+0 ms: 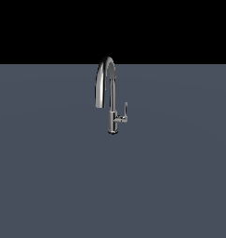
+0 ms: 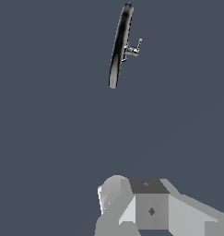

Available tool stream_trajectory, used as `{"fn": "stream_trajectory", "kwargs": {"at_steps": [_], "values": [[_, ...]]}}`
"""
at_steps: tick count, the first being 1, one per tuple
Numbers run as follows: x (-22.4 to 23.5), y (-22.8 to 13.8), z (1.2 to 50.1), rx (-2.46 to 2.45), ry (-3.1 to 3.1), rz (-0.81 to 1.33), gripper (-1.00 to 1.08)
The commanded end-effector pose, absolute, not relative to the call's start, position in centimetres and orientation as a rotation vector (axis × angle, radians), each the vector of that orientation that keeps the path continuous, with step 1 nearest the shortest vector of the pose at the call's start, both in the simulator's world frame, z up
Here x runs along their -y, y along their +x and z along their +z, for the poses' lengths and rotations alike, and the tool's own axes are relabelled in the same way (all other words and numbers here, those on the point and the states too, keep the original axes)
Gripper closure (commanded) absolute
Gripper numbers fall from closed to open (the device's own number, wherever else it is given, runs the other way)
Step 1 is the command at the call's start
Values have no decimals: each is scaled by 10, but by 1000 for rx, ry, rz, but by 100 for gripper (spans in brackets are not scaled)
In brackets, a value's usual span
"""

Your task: Turn on the faucet by rotating a designated handle.

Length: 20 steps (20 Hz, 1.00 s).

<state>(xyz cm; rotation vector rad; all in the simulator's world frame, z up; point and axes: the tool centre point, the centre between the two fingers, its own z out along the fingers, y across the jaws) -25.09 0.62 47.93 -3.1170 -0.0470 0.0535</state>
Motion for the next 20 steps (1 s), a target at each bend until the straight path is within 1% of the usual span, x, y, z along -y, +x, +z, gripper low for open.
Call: {"fn": "stream_trajectory", "kwargs": {"at_steps": [1, 11, 20], "values": [[-6, -251, 479, 47, -3117, 53, 108], [-7, -237, 477, -11, -3081, 98, 108], [-8, -198, 469, -160, -2977, 212, 108]]}}
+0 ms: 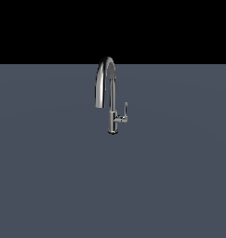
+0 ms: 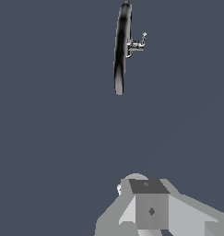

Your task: Turn on the faucet by rotating a designated handle.

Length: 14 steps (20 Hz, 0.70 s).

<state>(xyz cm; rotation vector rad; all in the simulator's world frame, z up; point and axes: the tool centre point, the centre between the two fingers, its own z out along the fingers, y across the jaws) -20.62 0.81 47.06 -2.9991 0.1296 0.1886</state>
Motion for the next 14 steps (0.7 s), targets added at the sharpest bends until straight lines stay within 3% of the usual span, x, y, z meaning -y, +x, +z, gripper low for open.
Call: {"fn": "stream_trajectory", "kwargs": {"at_steps": [1, 14], "values": [[-8, -193, 467, -182, -2960, 229, 108], [1, -115, 438, -468, -2698, 446, 108]]}}
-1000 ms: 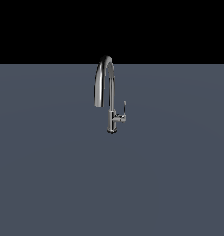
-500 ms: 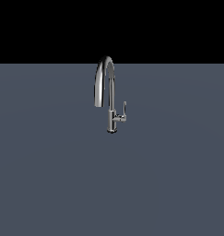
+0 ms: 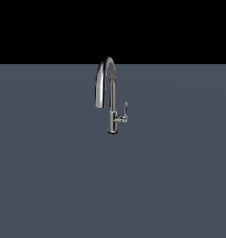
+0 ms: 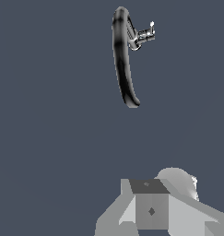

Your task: Turn on the faucet by rotating a designated handle.

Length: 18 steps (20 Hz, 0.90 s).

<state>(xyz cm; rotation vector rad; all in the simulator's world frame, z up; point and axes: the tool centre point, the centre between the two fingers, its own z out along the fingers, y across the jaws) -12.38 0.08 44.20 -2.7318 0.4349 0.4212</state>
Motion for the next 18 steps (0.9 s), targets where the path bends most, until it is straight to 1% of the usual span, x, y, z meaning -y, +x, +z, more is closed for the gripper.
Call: {"fn": "stream_trajectory", "kwargs": {"at_steps": [1, 10, 18], "values": [[2, -109, 435, -489, -2675, 461, 108], [15, -57, 402, -672, -2450, 600, 108], [29, -14, 364, -825, -2220, 716, 108]]}}
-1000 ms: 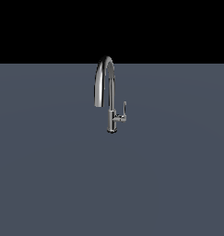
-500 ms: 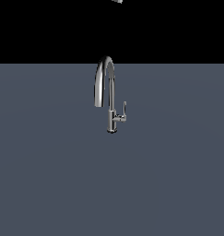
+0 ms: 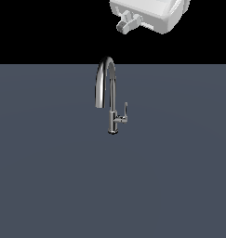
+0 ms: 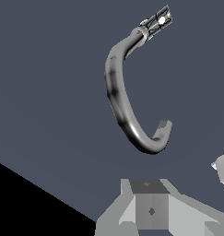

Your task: Turn on the faucet by rotating a designated handle.

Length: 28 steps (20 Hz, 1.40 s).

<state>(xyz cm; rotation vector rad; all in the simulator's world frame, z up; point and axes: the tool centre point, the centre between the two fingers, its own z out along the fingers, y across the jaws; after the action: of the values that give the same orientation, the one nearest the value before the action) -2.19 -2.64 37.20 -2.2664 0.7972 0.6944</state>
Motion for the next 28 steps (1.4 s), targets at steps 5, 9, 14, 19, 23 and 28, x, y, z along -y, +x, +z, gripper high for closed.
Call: {"fn": "stream_trajectory", "kwargs": {"at_steps": [5, 9, 14, 19, 23, 28], "values": [[39, 11, 334, -918, -2056, 786, 108], [48, 29, 307, -992, -1912, 841, 108], [57, 49, 267, -1080, -1715, 906, 108], [63, 65, 224, -1162, -1506, 965, 108], [65, 73, 191, -1214, -1352, 1002, 108], [64, 78, 159, -1259, -1203, 1033, 108]]}}
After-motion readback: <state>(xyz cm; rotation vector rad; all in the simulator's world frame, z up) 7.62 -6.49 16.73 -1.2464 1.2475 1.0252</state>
